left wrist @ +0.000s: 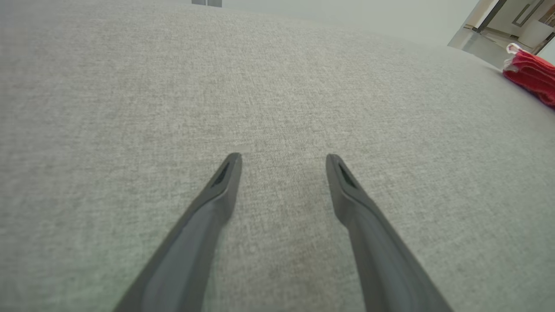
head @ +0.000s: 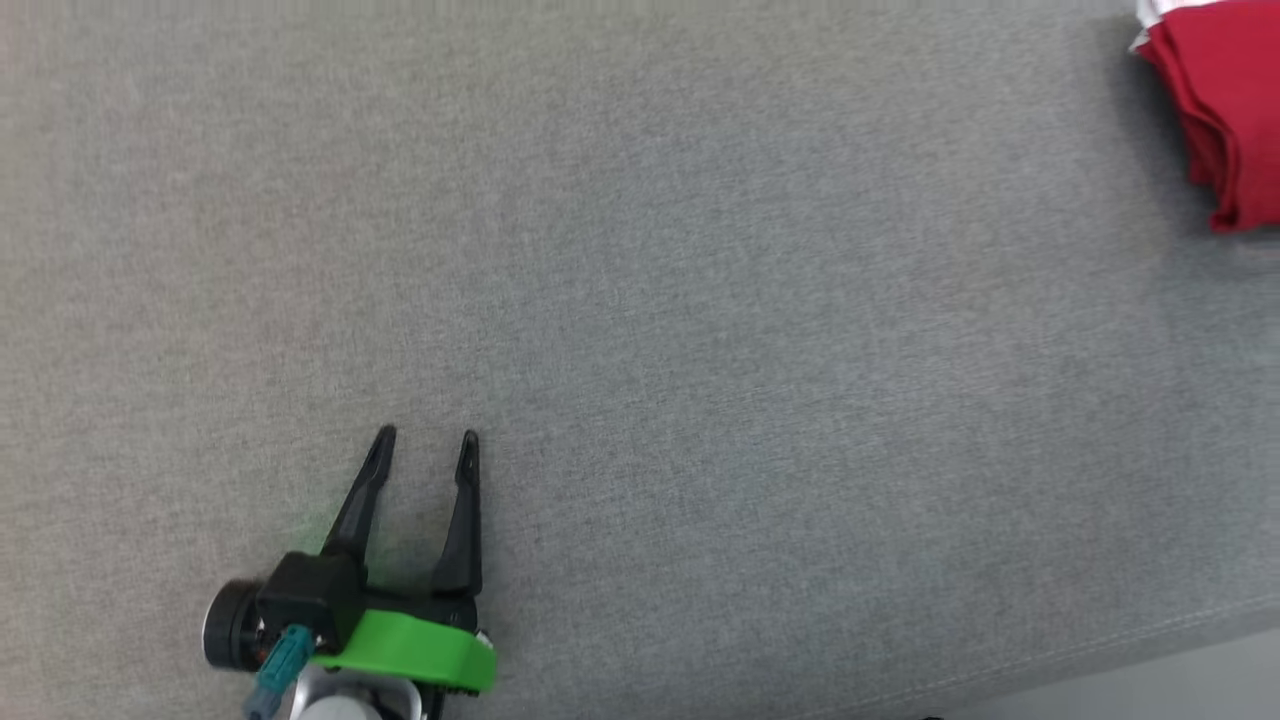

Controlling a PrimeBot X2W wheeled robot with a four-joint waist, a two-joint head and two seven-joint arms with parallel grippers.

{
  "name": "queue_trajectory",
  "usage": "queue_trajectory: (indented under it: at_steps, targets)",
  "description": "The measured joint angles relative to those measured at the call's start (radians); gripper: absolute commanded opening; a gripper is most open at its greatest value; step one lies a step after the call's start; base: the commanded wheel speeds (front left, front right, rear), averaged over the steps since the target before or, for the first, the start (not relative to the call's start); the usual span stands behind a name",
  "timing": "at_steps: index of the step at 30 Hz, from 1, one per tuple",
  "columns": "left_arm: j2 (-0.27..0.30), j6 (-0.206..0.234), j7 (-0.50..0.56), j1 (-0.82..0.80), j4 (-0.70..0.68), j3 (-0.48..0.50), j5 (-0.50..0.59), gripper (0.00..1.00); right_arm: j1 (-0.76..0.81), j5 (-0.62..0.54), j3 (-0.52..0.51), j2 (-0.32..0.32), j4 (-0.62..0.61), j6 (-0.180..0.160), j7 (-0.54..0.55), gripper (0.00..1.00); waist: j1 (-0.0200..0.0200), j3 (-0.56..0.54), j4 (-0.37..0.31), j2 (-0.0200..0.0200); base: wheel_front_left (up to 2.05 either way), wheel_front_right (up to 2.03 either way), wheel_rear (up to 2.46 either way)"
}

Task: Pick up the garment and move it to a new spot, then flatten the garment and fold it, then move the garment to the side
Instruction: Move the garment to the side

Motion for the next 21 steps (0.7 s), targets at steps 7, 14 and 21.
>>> queue_trajectory:
  at_steps: [7,14,21]
  targets:
    - [0.002,0.022,0.001,0.083,0.0,0.052,-0.046,1.0,0.392,-0.032,-0.158,0.019,-0.454,0.0,-0.005,1.0,-0.0002,-0.128,-0.011,0.0,0.0,0.0,0.0]
    - [0.001,0.007,0.001,0.197,0.011,0.114,-0.031,1.0,0.88,-0.238,-0.363,0.267,-0.831,0.0,-0.005,1.0,-0.0002,-0.295,0.018,0.0,0.0,0.0,0.0]
    - [0.001,-0.017,0.001,0.216,0.026,0.173,-0.01,1.0,1.107,-0.358,-0.387,0.503,-1.027,0.0,-0.005,1.0,-0.0002,-0.426,0.062,0.0,0.0,0.0,0.0]
